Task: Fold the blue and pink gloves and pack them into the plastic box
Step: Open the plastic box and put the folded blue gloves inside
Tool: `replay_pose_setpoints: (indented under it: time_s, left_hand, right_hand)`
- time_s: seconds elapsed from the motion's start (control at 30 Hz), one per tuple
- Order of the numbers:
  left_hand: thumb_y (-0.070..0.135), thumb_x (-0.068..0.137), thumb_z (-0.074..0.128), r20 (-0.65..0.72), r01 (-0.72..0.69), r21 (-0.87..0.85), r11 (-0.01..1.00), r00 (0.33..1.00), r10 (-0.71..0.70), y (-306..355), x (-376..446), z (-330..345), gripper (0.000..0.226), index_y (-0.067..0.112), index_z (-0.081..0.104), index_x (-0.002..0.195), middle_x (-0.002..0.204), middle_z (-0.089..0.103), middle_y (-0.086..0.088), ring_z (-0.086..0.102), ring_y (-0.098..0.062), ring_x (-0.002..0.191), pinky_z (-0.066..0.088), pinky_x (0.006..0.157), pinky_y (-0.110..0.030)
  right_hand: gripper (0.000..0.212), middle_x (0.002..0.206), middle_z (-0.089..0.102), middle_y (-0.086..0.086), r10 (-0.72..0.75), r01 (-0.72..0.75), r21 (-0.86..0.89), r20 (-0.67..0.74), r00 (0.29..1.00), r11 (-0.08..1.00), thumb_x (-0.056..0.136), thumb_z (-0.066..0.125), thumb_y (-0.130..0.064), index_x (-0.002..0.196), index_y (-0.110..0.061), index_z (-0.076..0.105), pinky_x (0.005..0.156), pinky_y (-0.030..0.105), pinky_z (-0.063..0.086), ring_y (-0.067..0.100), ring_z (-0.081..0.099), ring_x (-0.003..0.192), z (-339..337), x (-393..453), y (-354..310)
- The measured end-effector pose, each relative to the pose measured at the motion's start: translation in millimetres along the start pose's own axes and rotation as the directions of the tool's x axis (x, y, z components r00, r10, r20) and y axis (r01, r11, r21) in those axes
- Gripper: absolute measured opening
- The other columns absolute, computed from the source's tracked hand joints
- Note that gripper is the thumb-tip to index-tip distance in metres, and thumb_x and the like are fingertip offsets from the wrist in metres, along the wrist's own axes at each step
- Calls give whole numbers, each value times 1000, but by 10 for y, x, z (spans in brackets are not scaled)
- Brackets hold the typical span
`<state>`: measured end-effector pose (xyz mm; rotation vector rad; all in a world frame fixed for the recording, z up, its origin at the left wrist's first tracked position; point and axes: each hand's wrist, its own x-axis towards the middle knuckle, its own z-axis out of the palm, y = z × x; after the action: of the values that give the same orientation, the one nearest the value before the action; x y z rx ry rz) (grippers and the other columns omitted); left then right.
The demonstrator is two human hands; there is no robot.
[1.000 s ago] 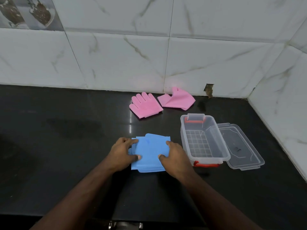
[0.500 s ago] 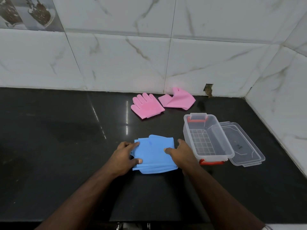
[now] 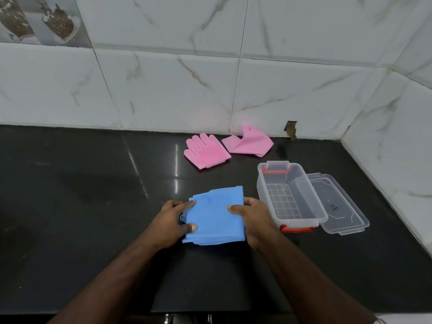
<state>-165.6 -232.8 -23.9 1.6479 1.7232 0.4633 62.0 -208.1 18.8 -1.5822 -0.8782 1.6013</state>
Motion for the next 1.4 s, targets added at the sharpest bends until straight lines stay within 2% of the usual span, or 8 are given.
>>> replay_pose_setpoints:
  time_s: [0.2,0.33,0.47,0.57,0.73,0.93,1.2,1.4]
  left_hand:
    - [34,84,76,-255,-14,-202,979,966,-39,169,17,-55,54,29,57,134,126,53,7,51,-6,116,40,99,-25]
    - [35,88,72,-379,-19,-475,880,907,-185,442,-38,-78,22,15,61,89,83,65,1,60,-15,74,52,72,-36]
    - [45,93,64,-74,136,-792,595,946,-316,695,-178,-99,34,14,61,79,66,57,-3,47,-13,50,34,47,-24]
    - [66,86,59,228,366,-778,510,922,-314,804,-290,-72,55,11,67,85,71,66,-4,54,-13,50,37,43,-20]
    - [68,85,54,447,469,-838,281,883,-141,995,-343,73,71,9,64,123,115,74,-12,74,-25,96,59,74,-33]
    - [35,96,62,231,227,-973,-40,962,-147,1333,-326,153,43,7,61,129,119,73,-14,70,-31,110,53,99,-45]
    - [14,100,55,63,70,-995,72,994,-89,1296,-306,-24,31,11,62,130,122,72,-13,71,-29,110,58,89,-45]
    - [16,96,58,105,94,-979,181,993,49,1158,-297,-228,38,10,61,133,130,67,-15,70,-30,112,57,93,-49]
  right_hand:
    - [29,101,75,11,-63,57,190,27,998,980,84,70,1,111,-8,64,67,47,62,32,74,86,-41,-113,-186]
    - [33,104,75,11,-109,104,305,0,994,947,83,71,2,113,-8,63,73,52,61,33,74,89,-88,-133,-341]
    - [30,104,76,10,-183,181,407,-35,982,895,84,69,4,111,-8,66,69,46,62,30,75,87,-126,-178,-466]
    - [27,101,76,9,-216,217,459,-57,975,861,84,68,5,108,-8,66,67,44,62,28,75,84,-142,-229,-518]
    - [29,107,74,14,-246,253,530,-86,966,809,85,67,6,113,-3,64,81,53,59,32,74,91,-108,-289,-520]
    - [40,116,70,18,-242,214,643,-45,969,735,84,65,10,122,0,59,91,63,52,40,69,103,-77,-346,-376]
    - [49,120,71,12,-184,29,626,184,966,779,84,64,6,130,-12,57,93,51,54,33,69,106,-286,-468,-315]
    - [49,130,64,17,-151,-148,571,442,884,807,89,63,-15,137,-8,51,104,55,43,36,62,119,-564,-495,-475]
